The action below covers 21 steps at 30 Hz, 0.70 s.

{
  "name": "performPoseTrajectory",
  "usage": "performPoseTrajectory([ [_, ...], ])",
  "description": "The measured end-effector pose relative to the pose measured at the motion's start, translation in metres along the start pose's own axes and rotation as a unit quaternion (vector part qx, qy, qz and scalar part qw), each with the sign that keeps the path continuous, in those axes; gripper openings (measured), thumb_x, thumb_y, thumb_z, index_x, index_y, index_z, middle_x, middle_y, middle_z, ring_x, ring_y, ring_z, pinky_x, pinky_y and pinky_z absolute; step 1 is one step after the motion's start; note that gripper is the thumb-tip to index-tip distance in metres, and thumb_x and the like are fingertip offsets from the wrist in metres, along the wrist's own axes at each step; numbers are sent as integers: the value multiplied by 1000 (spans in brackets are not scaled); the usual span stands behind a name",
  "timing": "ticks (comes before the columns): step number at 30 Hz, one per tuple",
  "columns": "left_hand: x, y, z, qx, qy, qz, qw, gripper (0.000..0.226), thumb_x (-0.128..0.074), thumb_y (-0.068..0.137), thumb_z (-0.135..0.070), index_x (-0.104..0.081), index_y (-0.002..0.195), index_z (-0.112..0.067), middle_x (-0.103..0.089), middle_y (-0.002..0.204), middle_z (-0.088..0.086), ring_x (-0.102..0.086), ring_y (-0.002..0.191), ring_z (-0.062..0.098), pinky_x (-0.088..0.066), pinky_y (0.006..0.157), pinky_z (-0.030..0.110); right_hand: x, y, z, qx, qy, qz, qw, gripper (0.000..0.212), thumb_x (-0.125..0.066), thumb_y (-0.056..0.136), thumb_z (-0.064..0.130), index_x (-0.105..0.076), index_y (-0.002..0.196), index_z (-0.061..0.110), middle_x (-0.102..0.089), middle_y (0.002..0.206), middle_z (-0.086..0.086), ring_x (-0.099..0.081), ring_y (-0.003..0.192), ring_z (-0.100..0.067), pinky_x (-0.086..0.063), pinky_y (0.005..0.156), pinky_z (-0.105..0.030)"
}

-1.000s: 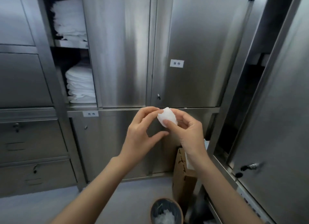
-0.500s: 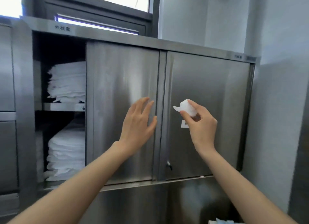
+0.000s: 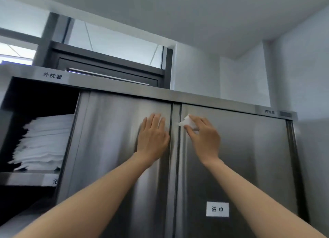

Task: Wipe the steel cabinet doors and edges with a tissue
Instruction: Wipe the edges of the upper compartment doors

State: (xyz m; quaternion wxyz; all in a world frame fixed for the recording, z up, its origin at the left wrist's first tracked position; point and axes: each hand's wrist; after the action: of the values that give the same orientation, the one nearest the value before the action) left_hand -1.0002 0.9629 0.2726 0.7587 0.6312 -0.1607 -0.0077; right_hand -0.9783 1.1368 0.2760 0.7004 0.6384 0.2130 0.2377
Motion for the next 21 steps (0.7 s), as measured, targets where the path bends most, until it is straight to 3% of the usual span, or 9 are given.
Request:
performPoseTrajectory([
  [8,-79,26,48,29,90,30,995,60,-32,89,-30,-54,138,-2,-48,147,20,-45,136,38,-41,108,55,-84,59,-42,34,8,-24,999,33,-69,92,22,-66,125,17,-67,116,-1,-68,84,-25,-39,65,-25],
  [10,-96,22,62,19,112,24,993,61,-31,93,-33,-47,145,-6,-39,154,18,-39,141,35,-38,112,52,-102,67,-46,59,-1,-38,998,29,-72,89,20,-66,117,14,-69,109,-4,-68,76,-26,-41,60,-26],
  [14,-117,17,87,-36,141,-10,989,61,-27,101,-37,-23,156,-11,-16,164,12,-16,151,29,-16,119,46,-126,80,-51,111,-24,-103,988,20,-81,80,14,-68,95,10,-70,85,-3,-65,61,-22,-25,49,-11],
  [17,-122,15,94,-56,148,-31,987,61,-24,102,-38,-19,157,-12,-11,165,10,-10,153,26,-12,121,45,-139,87,-60,165,-48,-146,974,20,-82,78,10,-73,96,8,-73,86,-4,-70,71,-21,-37,56,-11],
  [19,-124,14,95,-60,148,-42,986,61,-24,102,-39,-18,158,-13,-9,166,10,-7,153,24,-12,122,45,-148,87,-67,185,-60,-143,970,26,-80,80,8,-74,105,6,-75,98,-7,-72,84,-23,-51,59,-20],
  [21,-126,13,95,-58,152,-47,986,62,-25,103,-40,-15,159,-14,-6,166,9,-3,154,23,-9,123,44,-159,83,-73,196,-76,-139,968,29,-74,86,5,-71,115,3,-73,113,-12,-71,102,-26,-59,75,-33],
])
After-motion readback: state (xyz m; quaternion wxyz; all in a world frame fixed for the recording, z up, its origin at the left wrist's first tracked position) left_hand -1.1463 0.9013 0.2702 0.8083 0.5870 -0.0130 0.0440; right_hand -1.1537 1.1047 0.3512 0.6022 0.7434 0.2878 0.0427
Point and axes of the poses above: each hand's wrist, its own y-axis towards the middle knuckle, its own x-axis out of the back of the hand, z = x × y
